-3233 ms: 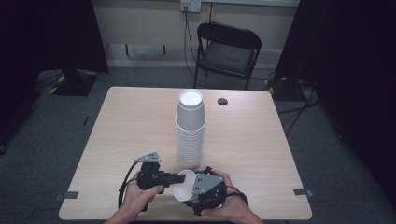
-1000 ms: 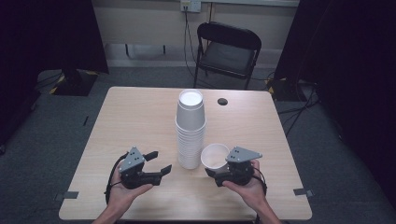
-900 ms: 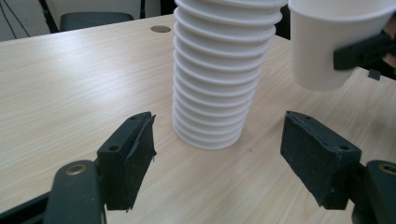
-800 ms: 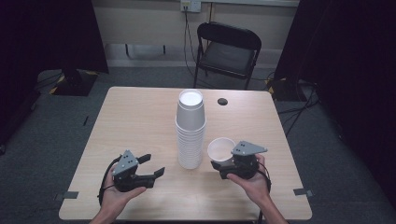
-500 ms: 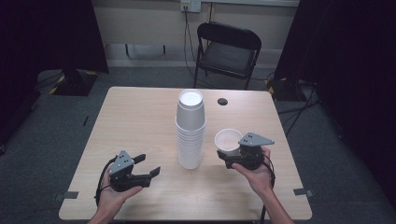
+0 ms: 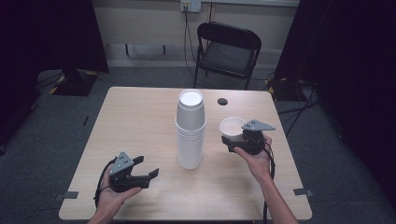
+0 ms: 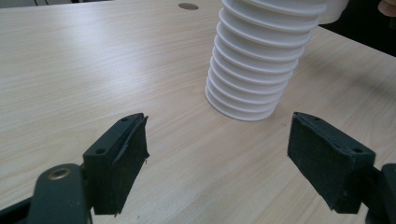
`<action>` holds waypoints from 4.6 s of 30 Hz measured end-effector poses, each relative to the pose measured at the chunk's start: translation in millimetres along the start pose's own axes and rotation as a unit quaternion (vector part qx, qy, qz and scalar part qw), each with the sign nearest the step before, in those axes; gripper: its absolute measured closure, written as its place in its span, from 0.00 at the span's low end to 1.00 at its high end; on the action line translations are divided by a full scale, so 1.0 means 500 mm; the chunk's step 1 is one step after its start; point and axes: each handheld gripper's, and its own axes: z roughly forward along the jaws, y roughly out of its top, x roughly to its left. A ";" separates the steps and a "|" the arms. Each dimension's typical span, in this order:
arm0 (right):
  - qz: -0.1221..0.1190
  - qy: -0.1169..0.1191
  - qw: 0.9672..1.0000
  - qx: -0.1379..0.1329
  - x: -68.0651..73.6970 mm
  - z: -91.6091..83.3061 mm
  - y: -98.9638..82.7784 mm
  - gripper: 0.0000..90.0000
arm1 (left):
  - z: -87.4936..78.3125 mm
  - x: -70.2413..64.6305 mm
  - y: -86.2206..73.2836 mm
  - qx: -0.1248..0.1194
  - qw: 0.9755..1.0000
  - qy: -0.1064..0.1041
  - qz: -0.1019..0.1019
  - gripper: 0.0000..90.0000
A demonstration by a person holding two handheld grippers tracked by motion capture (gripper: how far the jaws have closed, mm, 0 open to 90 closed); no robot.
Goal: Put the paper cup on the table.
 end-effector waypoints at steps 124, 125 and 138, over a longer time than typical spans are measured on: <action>0.065 -0.009 0.998 0.018 -0.020 -0.096 -0.108 0.16 | -0.006 0.017 0.013 -0.008 1.000 0.015 -0.017 0.17; 0.069 -0.007 0.997 0.017 -0.019 -0.105 -0.109 0.16 | -0.007 0.018 0.014 -0.007 1.000 0.017 -0.018 0.17; 0.070 0.000 0.997 0.022 0.016 -0.189 -0.146 0.15 | -0.024 0.022 0.016 -0.014 1.000 0.004 -0.012 0.17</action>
